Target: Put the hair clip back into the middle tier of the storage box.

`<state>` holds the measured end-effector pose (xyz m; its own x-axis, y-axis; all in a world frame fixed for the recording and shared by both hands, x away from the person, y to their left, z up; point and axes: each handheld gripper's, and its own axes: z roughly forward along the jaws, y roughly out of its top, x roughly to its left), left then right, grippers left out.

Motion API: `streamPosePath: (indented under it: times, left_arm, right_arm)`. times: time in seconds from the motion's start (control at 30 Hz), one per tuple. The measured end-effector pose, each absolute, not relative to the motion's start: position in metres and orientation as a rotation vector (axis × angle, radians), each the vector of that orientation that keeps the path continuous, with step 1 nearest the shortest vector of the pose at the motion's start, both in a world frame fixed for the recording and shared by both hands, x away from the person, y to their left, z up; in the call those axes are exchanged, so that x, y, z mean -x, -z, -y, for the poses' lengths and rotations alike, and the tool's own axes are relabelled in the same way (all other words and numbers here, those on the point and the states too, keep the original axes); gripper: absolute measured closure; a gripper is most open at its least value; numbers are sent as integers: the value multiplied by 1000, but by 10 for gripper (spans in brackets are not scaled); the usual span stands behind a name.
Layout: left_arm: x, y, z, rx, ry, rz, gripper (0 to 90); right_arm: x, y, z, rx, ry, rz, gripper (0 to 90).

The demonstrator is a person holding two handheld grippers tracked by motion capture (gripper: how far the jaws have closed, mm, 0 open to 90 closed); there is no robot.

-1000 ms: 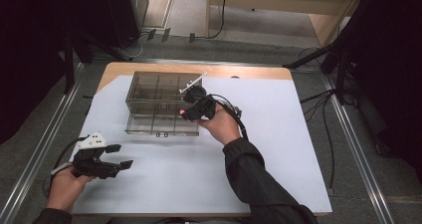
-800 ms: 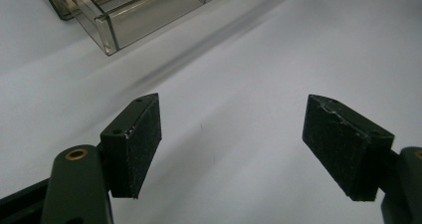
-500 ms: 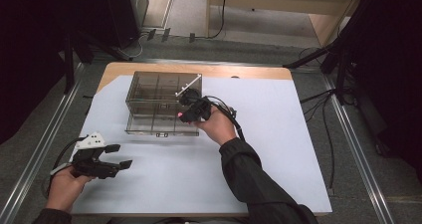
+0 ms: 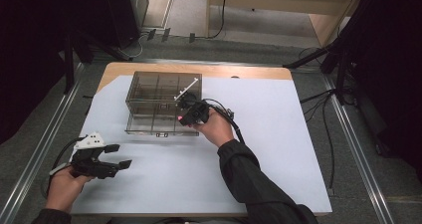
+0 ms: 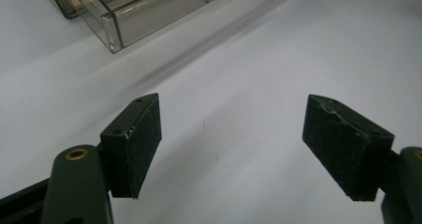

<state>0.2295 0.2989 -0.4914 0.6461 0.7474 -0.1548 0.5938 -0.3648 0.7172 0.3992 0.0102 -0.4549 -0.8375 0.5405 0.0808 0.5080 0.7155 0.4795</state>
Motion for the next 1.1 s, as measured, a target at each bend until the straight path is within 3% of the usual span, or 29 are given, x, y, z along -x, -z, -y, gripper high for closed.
streamPosePath:
  times: [1.1]
  left_arm:
    - [-229, 491, -300, -2090, -254, -1043, 242]
  right_arm:
    - [-400, 463, -11, -895, -757, -2862, 767]
